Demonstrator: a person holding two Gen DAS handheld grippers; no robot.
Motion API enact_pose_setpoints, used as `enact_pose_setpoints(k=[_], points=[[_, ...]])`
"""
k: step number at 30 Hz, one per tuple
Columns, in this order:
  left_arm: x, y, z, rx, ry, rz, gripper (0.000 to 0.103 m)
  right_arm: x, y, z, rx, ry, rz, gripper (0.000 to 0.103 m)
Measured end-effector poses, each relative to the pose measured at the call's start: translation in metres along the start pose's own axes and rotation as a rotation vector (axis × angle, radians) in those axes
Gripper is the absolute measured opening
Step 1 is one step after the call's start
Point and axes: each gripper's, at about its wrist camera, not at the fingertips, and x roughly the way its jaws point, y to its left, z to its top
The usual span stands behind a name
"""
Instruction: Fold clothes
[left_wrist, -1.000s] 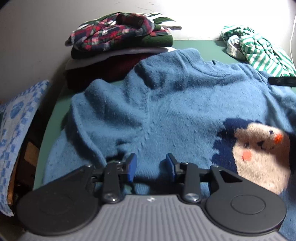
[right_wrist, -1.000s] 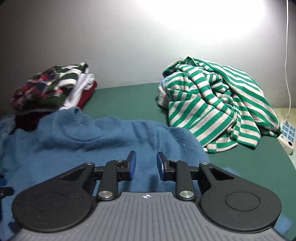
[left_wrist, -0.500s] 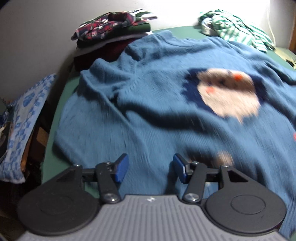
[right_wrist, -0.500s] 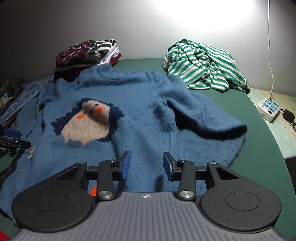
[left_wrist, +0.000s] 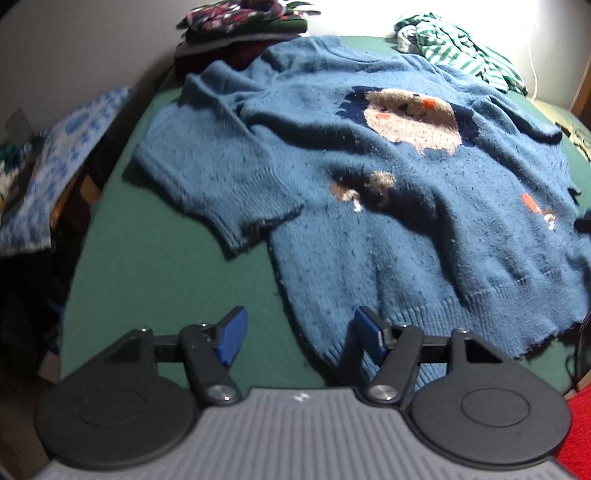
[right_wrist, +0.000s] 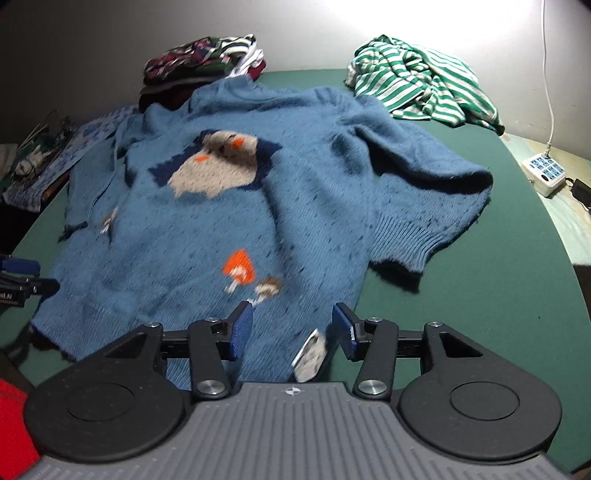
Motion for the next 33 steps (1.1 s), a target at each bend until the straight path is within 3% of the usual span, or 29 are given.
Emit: enact_pose_setpoints(k=[4,8,14,20,26,30,32,33], points=[[-0.001,0.003,-0.002,-0.057,0.029,-0.071,0.068,-0.004,0.004,-0.009,0.019,0.016,-0.004,0.051],[-0.004,0.001,-0.005,-0.048,0.055,-0.104,0.071,-0.007,0.005,-0.016,0.029,0.039,-0.026,0.052],[-0.006,0.001,-0.010,-0.044,0.083,-0.167,0.080,-0.011,0.006,-0.028,0.059,0.073,0.009,0.052],[-0.003,-0.001,-0.006,-0.071,0.093,-0.188,0.087,-0.009,0.014,-0.032,0.045,0.069,0.024,0.053],[-0.003,0.001,-0.002,-0.119,0.076,-0.214,0.069,-0.006,0.022,-0.031,0.003,0.054,0.005,0.033],[-0.003,0.001,0.001,-0.141,0.068,-0.214,0.046,-0.004,0.027,-0.031,-0.037,0.049,0.006,0.019],[-0.002,0.004,0.001,-0.164,0.066,-0.216,0.035,-0.003,0.029,-0.031,-0.036,0.043,0.005,0.017],[-0.001,0.006,0.002,-0.177,0.066,-0.217,0.023,-0.003,0.030,-0.031,-0.034,0.043,0.004,0.016]])
